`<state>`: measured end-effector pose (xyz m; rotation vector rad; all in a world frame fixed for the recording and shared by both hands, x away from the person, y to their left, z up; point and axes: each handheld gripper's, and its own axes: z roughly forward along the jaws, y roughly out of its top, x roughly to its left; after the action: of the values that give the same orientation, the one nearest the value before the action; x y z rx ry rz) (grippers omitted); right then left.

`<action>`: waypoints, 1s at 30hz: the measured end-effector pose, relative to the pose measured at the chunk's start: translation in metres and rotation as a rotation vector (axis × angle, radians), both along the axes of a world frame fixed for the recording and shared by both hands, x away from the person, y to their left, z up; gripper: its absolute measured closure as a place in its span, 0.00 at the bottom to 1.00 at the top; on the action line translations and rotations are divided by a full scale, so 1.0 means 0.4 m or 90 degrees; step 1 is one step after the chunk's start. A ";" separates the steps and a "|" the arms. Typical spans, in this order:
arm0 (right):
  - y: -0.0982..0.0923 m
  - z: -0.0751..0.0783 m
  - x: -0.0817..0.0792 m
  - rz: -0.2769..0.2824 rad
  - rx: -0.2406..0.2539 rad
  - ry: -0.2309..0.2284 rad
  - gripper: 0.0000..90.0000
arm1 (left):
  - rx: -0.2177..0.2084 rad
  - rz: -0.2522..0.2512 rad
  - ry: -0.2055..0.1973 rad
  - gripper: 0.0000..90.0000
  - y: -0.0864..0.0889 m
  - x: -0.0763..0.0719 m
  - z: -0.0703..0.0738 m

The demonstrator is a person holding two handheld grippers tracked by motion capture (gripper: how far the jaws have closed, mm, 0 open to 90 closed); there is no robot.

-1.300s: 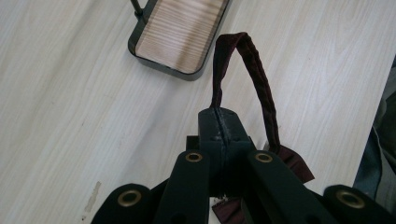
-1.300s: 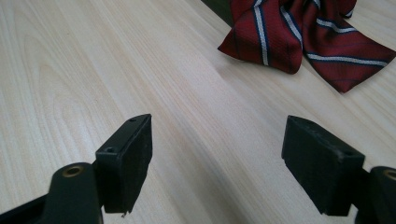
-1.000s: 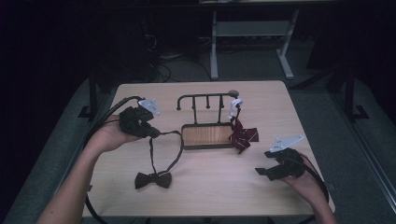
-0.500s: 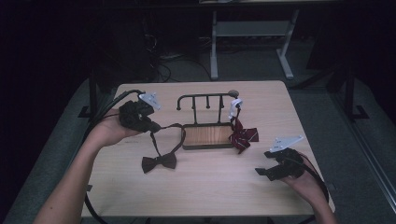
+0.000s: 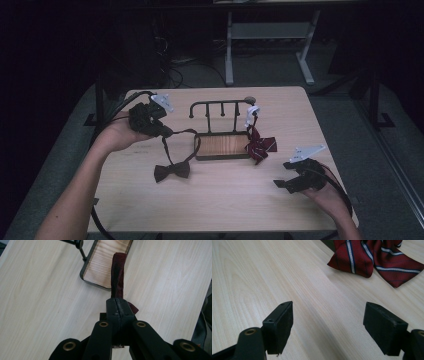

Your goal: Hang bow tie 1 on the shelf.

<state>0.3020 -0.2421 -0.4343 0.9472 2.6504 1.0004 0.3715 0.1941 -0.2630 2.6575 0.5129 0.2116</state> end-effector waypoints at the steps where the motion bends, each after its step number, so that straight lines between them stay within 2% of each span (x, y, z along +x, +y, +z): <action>1: 0.000 0.000 0.000 0.001 0.000 0.000 0.26 | -0.001 0.001 0.001 1.00 -0.001 0.001 0.002; 16: -0.001 -0.003 0.006 0.003 0.003 -0.002 0.27 | 0.001 0.006 0.002 1.00 -0.009 0.031 0.018; 30: -0.005 -0.003 0.002 0.001 0.001 -0.002 0.26 | 0.001 0.022 -0.013 1.00 -0.022 0.072 0.054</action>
<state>0.3028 -0.2439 -0.4355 0.9424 2.6492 1.0036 0.4003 0.1854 -0.2413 2.6467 0.5536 0.2491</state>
